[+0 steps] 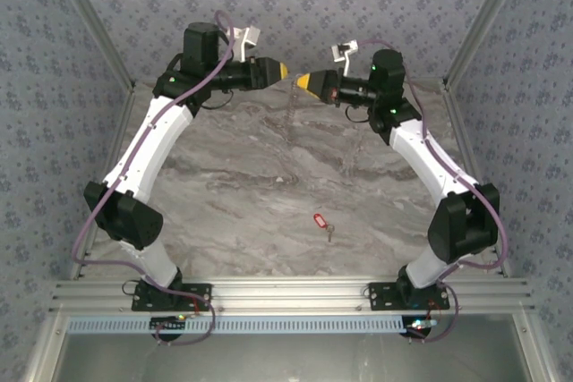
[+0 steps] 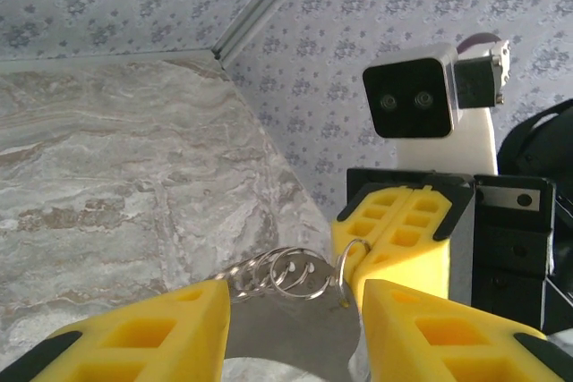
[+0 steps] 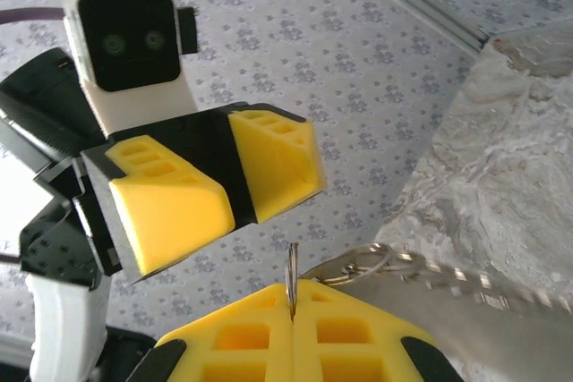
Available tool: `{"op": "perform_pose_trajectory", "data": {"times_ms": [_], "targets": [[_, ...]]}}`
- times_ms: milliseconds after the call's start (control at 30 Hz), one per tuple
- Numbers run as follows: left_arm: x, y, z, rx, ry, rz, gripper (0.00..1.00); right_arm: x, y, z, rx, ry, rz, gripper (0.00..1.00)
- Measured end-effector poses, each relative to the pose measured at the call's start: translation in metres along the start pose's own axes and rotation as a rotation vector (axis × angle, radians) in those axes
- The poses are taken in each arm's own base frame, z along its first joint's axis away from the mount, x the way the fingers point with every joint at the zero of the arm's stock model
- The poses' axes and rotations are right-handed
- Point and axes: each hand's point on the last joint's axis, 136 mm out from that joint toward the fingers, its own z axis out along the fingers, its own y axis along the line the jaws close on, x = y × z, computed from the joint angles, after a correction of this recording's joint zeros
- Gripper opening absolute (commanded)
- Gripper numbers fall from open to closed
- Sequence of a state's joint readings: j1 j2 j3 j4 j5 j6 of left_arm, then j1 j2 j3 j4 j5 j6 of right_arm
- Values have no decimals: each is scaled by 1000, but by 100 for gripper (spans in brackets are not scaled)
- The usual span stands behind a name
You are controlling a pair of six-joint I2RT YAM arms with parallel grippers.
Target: Put the keys on the keyring
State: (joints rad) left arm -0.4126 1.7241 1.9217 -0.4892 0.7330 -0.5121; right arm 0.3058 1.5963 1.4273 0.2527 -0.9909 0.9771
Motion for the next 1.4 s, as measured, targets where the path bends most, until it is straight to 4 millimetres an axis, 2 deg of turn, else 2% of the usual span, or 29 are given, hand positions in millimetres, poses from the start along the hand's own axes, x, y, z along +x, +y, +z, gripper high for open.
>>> {"op": "perform_pose_trajectory", "data": {"times_ms": [200, 300, 467, 667, 767, 1033, 1400], "targets": [[-4, -20, -1, 100, 3, 8, 43, -11, 11, -18, -35, 22, -72, 0], [-6, -31, -3, 148, 7, 4, 43, -17, 29, -22, -58, 36, -136, 0], [-19, -63, -16, 229, -5, 40, 43, -21, 57, -24, -106, 57, -213, 0], [-30, -98, -27, 304, -28, 109, 43, -22, 66, -24, -122, 63, -232, 0], [-30, -98, -24, 310, -25, 110, 43, -21, 68, -23, -127, 68, -231, 0], [-28, -77, -2, 298, 7, 59, 43, -15, 69, -12, -145, 93, -219, 0], [-25, -85, 0, 311, 15, 69, 42, -15, 69, -10, -155, 97, -215, 0]]}}
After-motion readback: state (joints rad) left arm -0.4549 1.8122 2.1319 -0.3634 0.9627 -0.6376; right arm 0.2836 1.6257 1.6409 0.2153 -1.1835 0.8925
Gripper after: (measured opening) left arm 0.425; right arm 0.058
